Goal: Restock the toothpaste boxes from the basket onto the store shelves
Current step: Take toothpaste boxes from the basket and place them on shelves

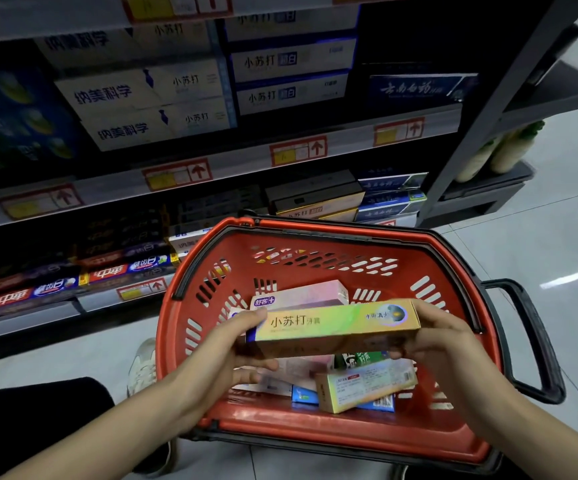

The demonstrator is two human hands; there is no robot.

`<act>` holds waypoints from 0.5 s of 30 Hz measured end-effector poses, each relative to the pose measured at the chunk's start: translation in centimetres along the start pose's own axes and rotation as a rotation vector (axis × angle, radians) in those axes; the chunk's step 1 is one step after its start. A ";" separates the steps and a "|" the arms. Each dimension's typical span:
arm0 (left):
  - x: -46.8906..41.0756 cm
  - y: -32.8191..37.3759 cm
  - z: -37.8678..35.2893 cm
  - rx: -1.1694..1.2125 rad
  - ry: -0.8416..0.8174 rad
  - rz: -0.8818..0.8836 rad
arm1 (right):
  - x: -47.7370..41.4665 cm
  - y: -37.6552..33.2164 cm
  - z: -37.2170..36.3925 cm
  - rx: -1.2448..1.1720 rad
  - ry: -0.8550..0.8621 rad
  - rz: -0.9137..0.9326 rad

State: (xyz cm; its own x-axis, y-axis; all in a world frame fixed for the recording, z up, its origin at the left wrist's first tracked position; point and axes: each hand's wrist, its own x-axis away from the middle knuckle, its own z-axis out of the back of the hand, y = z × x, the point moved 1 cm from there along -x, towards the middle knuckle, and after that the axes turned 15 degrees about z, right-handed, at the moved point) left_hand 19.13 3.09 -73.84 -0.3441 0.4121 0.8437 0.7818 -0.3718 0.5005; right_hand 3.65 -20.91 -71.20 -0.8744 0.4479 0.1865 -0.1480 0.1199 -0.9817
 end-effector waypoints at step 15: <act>1.4 5.1 -2.1 0.050 0.076 -0.367 | -3.0 -3.7 -1.0 -0.240 0.285 -0.013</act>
State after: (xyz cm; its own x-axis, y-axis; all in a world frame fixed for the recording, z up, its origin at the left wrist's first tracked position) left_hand 21.54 0.00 -69.73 -0.6421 0.4467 0.6230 0.6234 -0.1687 0.7635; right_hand 7.30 -21.83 -68.13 -0.7042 0.6698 0.2353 -0.0161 0.3163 -0.9485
